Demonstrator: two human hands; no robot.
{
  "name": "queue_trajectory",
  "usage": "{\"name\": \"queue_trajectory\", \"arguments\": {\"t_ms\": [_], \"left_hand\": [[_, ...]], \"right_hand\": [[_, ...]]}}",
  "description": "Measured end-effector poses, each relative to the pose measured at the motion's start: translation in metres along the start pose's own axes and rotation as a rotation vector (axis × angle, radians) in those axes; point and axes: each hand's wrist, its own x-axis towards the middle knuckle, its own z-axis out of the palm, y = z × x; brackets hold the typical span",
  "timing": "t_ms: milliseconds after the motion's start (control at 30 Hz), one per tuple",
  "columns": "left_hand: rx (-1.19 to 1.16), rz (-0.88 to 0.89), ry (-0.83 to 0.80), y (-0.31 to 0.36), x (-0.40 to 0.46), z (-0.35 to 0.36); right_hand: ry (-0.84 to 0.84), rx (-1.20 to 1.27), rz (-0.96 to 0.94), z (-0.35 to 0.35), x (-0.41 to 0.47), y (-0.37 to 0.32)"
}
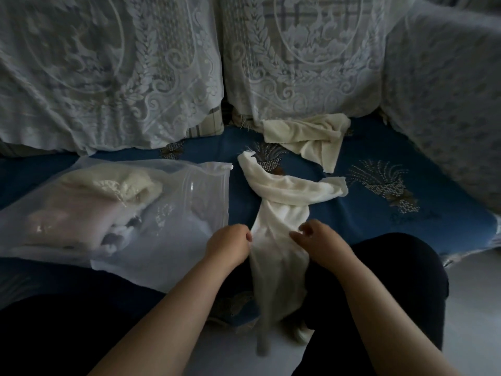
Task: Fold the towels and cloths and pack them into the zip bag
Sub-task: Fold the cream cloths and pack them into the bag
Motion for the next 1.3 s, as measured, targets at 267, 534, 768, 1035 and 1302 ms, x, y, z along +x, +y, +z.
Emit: {"name": "queue_trajectory", "arguments": {"t_ms": [267,534,768,1035,1302], "left_hand": [[-0.488,-0.221,-0.017,0.015,0.031,0.018],[-0.497,-0.211,-0.028,0.028,0.04,0.02],[-0.567,-0.214,0.102,0.03,0.039,0.014],[-0.941,-0.158,0.174,0.038,0.031,-0.007],[-1.023,-0.071,0.33,0.049,0.022,-0.035]], "right_hand": [[0.123,-0.18,-0.095,0.041,0.029,-0.023],[0.258,-0.503,-0.246,0.045,0.023,-0.033],[0.198,-0.52,-0.074,0.039,0.025,-0.03],[0.145,-0.251,-0.005,0.025,0.035,-0.011],[0.164,0.04,-0.027,-0.007,0.029,-0.01]]}}
